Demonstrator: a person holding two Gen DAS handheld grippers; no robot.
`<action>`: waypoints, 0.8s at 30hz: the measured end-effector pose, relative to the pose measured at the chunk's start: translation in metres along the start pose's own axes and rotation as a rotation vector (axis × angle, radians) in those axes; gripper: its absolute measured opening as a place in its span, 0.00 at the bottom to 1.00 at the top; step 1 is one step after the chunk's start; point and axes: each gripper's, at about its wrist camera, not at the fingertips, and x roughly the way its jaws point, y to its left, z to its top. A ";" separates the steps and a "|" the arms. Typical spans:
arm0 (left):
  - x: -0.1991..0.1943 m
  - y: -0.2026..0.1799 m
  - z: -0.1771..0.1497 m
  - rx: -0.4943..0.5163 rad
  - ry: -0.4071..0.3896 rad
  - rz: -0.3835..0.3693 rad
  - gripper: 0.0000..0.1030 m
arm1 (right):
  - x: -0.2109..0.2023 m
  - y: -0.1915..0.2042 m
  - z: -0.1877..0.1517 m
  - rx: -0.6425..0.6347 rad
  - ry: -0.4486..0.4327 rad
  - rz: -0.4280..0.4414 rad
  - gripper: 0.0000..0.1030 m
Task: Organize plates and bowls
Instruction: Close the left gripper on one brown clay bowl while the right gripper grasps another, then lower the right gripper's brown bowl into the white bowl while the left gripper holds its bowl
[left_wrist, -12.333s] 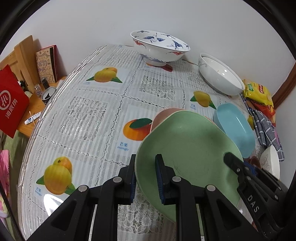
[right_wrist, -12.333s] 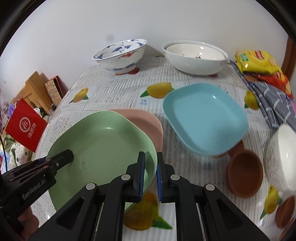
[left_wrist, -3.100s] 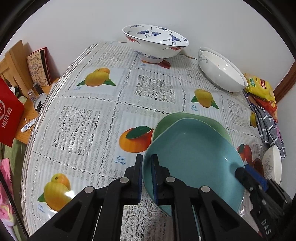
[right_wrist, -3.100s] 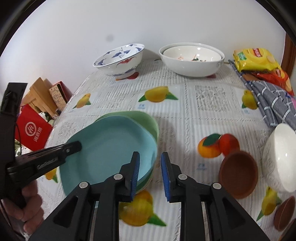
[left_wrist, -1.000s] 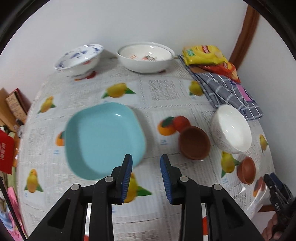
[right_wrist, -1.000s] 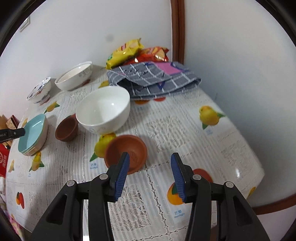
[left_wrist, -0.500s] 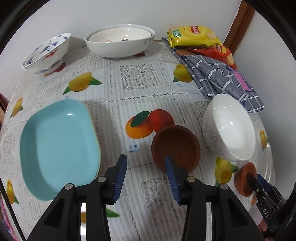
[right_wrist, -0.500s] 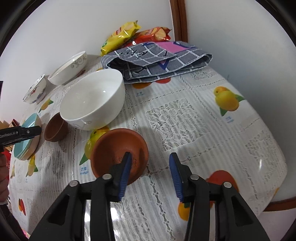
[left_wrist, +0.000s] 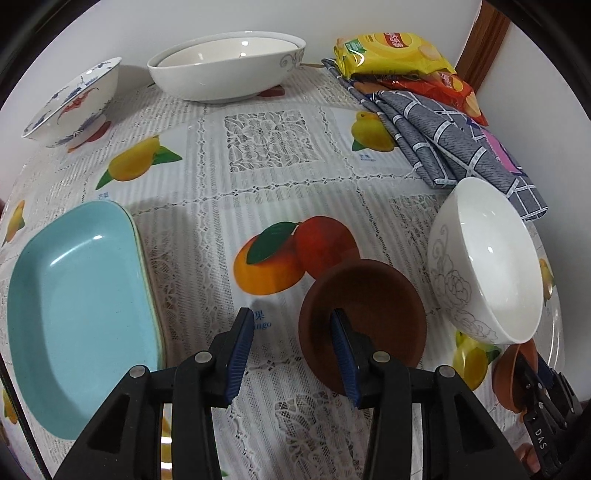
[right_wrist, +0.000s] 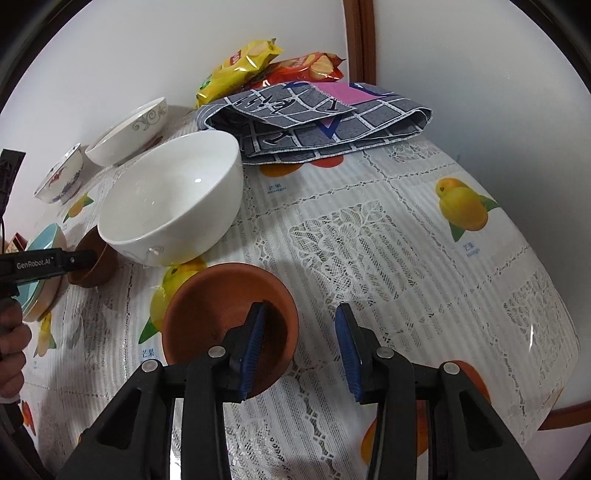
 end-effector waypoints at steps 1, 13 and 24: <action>0.000 -0.001 0.000 0.003 -0.009 -0.004 0.39 | 0.000 -0.001 0.000 0.005 -0.003 0.001 0.38; 0.003 -0.001 0.002 0.027 -0.008 -0.024 0.40 | 0.001 -0.003 -0.001 0.059 -0.014 -0.007 0.37; -0.004 -0.003 0.008 0.035 0.022 -0.116 0.09 | -0.003 0.001 0.006 0.082 0.005 0.005 0.10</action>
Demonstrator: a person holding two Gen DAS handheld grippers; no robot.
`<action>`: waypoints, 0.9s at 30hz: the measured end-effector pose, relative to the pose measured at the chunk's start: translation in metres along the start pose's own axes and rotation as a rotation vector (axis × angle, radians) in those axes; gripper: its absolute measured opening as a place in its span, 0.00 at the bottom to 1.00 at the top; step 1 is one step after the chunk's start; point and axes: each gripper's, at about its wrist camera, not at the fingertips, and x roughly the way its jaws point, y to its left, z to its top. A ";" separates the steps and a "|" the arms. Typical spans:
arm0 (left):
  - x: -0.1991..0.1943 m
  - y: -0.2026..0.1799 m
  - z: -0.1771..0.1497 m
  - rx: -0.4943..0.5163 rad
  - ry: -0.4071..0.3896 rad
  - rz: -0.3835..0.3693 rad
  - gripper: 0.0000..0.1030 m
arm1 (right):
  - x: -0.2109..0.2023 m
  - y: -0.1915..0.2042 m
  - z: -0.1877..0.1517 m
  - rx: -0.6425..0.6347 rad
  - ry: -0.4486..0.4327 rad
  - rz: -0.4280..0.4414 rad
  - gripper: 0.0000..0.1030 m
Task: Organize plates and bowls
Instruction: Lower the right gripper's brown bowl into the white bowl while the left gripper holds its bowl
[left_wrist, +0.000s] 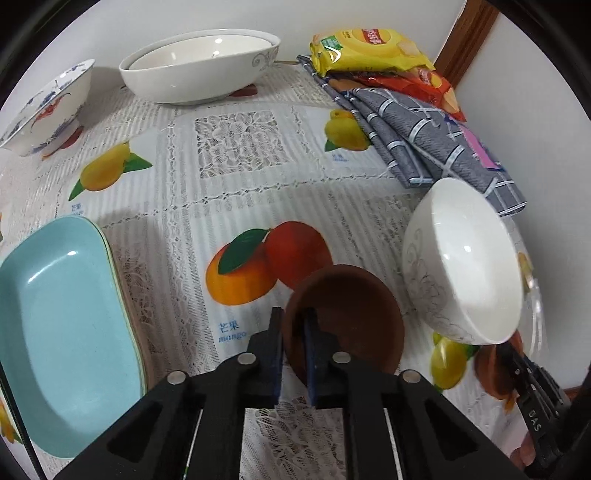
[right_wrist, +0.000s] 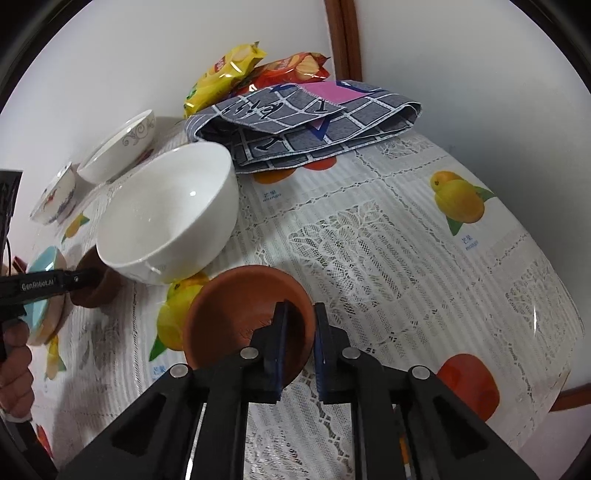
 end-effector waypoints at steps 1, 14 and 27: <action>-0.002 0.000 0.000 0.007 -0.007 -0.008 0.08 | -0.002 0.000 0.001 0.018 -0.005 0.007 0.10; -0.045 0.005 0.021 0.051 -0.094 -0.011 0.08 | -0.037 0.004 0.016 0.079 -0.093 -0.008 0.09; -0.059 -0.002 0.066 0.112 -0.193 0.015 0.08 | -0.054 0.023 0.060 0.085 -0.161 -0.001 0.09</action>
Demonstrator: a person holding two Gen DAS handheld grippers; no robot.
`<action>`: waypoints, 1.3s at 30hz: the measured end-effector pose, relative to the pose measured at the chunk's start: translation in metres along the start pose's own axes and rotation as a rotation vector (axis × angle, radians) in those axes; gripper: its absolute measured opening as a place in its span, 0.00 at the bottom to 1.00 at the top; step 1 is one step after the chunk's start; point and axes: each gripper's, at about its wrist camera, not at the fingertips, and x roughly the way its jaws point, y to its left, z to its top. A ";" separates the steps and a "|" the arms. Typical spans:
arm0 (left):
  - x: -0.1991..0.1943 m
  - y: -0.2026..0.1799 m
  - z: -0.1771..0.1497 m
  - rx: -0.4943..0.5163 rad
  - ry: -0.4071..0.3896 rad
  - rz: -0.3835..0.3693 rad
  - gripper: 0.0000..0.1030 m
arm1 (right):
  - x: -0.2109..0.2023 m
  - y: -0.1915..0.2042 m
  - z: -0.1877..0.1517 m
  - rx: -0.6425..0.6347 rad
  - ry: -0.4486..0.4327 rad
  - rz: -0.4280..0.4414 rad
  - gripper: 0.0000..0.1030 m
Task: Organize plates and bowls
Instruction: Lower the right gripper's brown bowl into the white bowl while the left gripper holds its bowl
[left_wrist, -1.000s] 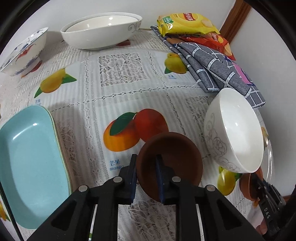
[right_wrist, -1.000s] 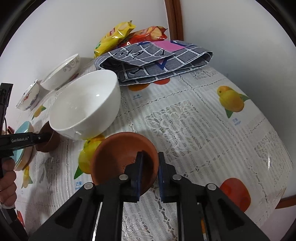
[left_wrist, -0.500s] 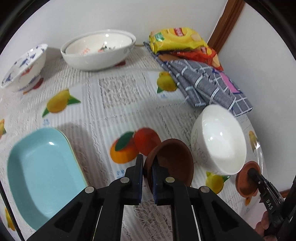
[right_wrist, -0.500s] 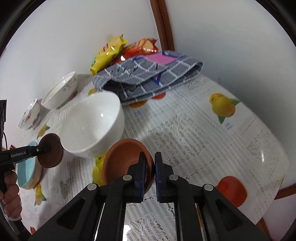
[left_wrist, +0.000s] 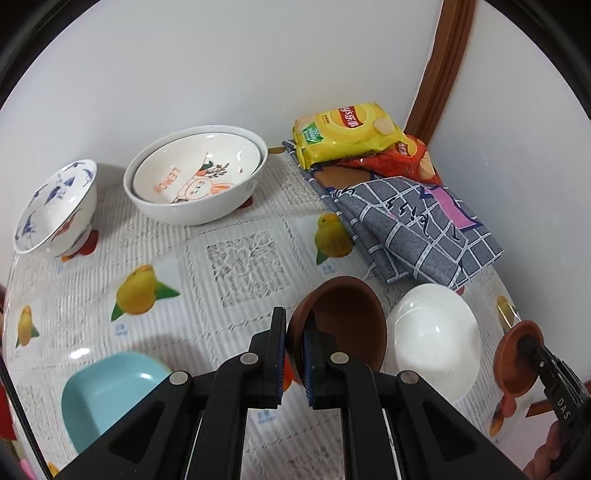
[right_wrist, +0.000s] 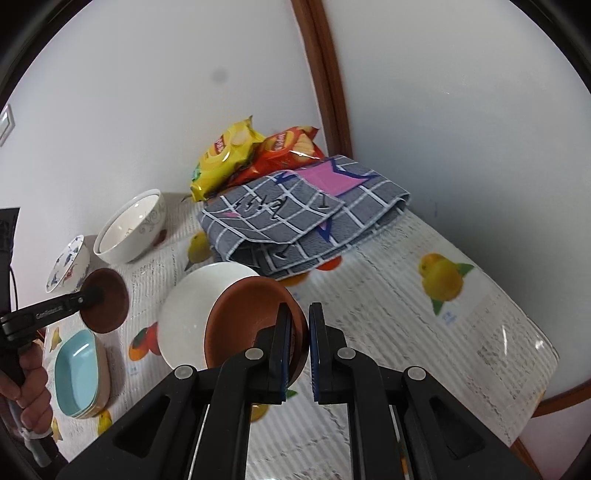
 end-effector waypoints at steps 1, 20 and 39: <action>0.003 0.000 0.000 0.003 -0.003 -0.003 0.08 | 0.002 0.003 0.001 -0.005 0.005 0.004 0.09; 0.022 0.016 0.005 -0.018 0.037 0.010 0.08 | 0.060 0.052 0.003 -0.096 0.077 0.002 0.09; 0.025 0.020 0.008 -0.037 0.053 0.011 0.08 | 0.088 0.074 -0.004 -0.187 0.137 -0.060 0.09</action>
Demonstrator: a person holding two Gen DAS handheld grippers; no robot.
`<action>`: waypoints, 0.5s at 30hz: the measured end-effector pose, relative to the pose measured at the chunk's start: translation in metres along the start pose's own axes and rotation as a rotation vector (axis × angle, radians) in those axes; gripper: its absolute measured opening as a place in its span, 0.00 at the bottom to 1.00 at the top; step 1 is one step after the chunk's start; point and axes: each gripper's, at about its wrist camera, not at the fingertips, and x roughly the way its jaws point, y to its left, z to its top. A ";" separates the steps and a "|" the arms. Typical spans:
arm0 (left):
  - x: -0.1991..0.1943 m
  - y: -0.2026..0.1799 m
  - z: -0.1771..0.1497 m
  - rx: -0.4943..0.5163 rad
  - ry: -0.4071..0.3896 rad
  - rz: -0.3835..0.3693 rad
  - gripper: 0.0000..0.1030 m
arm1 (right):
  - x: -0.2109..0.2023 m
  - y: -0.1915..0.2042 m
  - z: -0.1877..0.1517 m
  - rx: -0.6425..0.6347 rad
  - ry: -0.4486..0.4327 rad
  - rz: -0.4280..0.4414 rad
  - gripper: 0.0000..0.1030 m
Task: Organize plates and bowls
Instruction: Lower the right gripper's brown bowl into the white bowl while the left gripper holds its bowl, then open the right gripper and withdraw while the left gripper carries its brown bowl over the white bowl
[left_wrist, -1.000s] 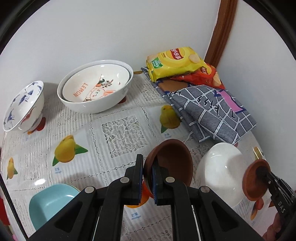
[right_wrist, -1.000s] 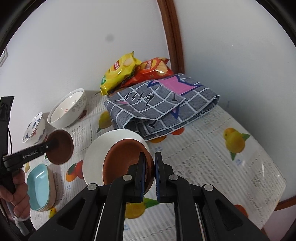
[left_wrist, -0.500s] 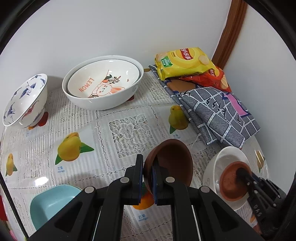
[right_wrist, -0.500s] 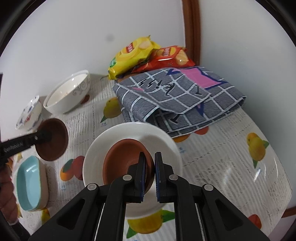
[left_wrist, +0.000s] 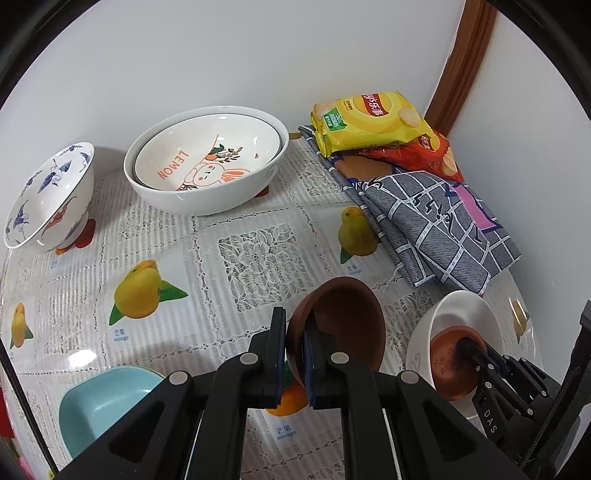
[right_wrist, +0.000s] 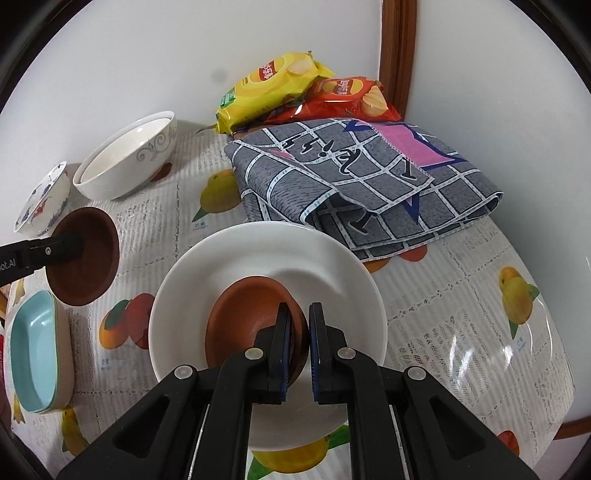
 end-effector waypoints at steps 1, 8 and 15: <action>0.000 0.001 0.000 -0.003 -0.001 0.000 0.08 | 0.000 0.000 0.000 -0.002 0.000 0.000 0.09; -0.001 0.006 0.002 -0.013 0.004 -0.003 0.08 | 0.003 0.002 0.003 -0.016 0.005 -0.019 0.09; 0.000 0.011 0.002 -0.024 0.008 -0.004 0.08 | 0.008 0.010 0.001 -0.062 0.002 -0.085 0.09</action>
